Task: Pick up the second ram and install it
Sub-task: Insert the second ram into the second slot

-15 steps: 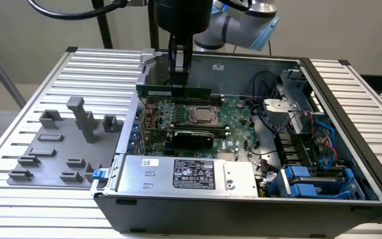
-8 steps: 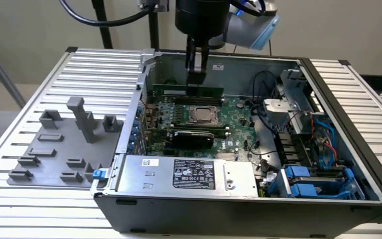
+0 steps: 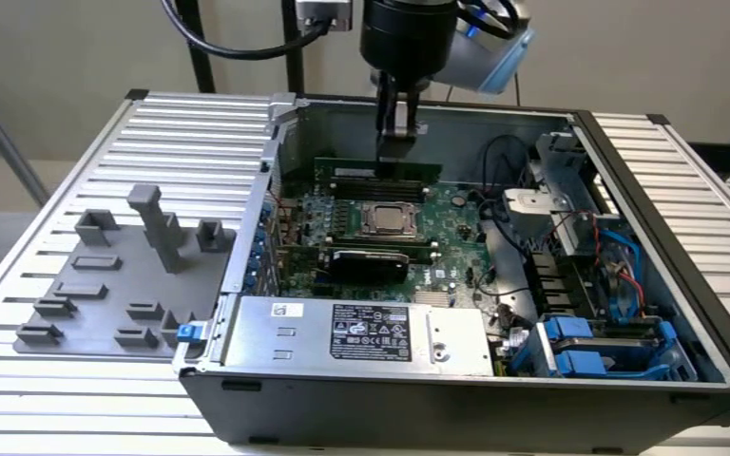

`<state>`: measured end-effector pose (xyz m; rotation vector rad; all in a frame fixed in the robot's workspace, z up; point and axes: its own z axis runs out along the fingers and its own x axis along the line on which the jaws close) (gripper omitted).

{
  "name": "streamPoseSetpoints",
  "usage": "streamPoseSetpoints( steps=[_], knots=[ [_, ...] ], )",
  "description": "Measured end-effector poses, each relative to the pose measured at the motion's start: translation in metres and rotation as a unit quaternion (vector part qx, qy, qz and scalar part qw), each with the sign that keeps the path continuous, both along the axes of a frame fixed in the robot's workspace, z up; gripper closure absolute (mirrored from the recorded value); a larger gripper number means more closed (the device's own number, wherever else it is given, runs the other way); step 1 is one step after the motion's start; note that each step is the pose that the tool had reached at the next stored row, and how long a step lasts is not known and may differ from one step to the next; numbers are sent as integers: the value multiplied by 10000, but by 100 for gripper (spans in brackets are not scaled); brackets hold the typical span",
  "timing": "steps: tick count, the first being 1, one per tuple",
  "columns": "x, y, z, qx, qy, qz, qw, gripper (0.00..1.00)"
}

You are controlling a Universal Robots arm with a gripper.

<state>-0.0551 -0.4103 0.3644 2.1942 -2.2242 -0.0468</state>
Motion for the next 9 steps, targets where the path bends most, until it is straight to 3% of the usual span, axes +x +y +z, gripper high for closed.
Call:
streamPoseSetpoints(
  steps=[9],
  knots=[
    [107, 322, -164, 0, 0, 0, 10000, 100]
  ],
)
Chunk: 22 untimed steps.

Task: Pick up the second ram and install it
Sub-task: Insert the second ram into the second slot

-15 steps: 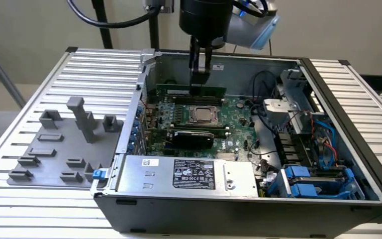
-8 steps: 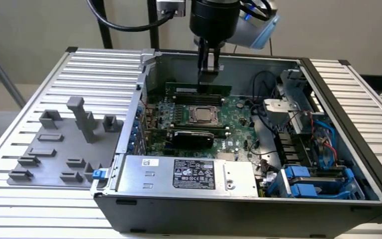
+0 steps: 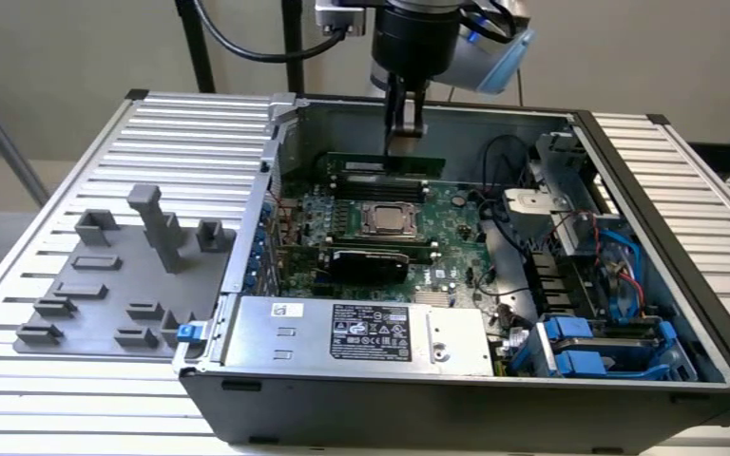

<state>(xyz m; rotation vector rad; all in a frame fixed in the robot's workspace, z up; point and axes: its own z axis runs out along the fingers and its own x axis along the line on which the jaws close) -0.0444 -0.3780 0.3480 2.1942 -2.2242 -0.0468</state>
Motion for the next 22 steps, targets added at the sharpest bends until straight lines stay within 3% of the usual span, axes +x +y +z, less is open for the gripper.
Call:
streamPoseSetpoints(
  steps=[3, 6, 10, 22],
  knots=[
    [11, 84, -54, 0, 1, 0, 10000, 100],
    [20, 115, -110, 1, 0, -25, 10000, 100],
    [31, 126, -175, 0, 1, -77, 10000, 100],
    [35, 126, -175, 14, 4, -76, 10000, 100]
  ],
)
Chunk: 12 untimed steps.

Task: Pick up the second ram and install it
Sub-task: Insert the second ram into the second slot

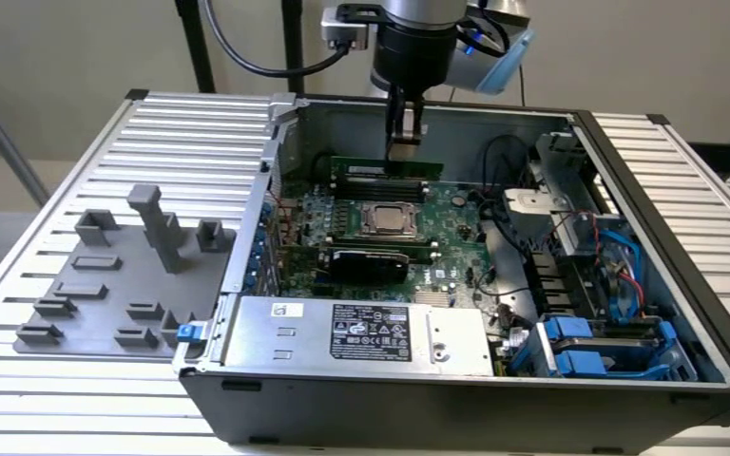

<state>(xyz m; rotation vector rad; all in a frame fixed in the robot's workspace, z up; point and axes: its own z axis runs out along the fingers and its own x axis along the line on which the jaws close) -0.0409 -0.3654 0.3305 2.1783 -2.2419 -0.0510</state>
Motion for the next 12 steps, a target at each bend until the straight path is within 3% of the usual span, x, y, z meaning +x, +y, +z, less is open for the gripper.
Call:
streamPoseSetpoints(
  steps=[7, 12],
  knots=[
    [0, -1, -24, 3, 0, 0, 10000, 100],
    [0, -16, -115, 43, 0, 0, 10000, 100]
  ],
)
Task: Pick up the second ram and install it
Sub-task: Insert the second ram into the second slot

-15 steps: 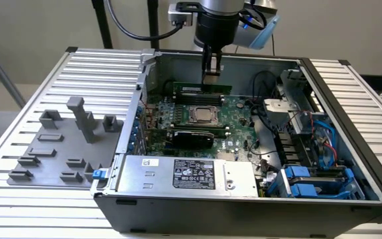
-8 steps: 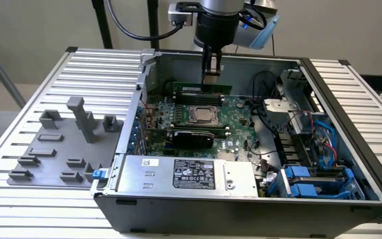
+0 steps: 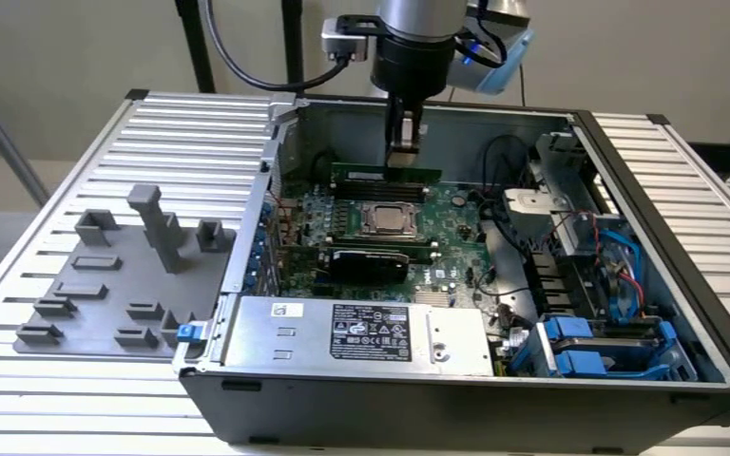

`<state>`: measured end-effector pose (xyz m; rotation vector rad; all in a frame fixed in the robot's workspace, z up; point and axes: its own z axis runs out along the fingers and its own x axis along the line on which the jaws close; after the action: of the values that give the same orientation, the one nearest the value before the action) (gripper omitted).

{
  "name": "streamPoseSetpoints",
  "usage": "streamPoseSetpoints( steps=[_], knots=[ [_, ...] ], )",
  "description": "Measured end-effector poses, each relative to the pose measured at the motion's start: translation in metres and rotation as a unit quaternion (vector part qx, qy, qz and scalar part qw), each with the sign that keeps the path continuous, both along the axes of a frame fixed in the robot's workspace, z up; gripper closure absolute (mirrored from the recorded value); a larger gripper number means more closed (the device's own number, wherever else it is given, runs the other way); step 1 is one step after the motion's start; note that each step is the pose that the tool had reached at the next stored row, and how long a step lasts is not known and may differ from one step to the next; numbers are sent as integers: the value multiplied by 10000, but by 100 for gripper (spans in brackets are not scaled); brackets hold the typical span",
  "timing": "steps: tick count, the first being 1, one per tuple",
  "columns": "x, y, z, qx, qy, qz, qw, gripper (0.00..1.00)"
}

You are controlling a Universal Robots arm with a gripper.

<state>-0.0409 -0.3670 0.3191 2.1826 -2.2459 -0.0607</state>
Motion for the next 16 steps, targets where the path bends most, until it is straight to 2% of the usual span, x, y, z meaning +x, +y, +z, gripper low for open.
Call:
streamPoseSetpoints(
  steps=[2, 4, 9, 11, 16],
  knots=[
    [0, -30, -32, 22, 0, 0, 10000, 100],
    [0, -76, -62, 60, 0, 0, 10000, 100],
    [0, -171, -127, 172, -1, -2, 9999, 100],
    [-1, -180, -164, 183, -2, -2, 9998, 100],
    [0, -180, -254, 185, -2, -1, 9998, 100]
  ],
)
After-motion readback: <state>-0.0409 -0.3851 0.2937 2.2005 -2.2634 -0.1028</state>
